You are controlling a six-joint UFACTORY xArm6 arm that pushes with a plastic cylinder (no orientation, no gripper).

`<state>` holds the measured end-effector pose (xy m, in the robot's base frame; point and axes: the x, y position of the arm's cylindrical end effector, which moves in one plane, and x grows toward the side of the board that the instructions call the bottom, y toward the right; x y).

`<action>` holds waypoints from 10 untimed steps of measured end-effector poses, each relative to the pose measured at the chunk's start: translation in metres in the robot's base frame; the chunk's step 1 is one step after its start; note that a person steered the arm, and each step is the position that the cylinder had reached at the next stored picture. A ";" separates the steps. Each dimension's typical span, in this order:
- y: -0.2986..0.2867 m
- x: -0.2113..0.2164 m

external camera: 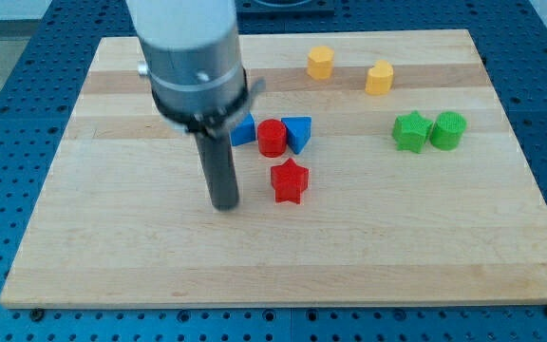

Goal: Move the red circle below the blue triangle

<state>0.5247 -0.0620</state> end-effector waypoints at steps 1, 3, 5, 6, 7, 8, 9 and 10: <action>0.042 -0.035; 0.132 -0.077; 0.171 -0.077; 0.120 -0.063; 0.019 -0.056; -0.009 -0.072; 0.006 -0.098; 0.006 -0.135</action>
<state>0.3893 -0.0562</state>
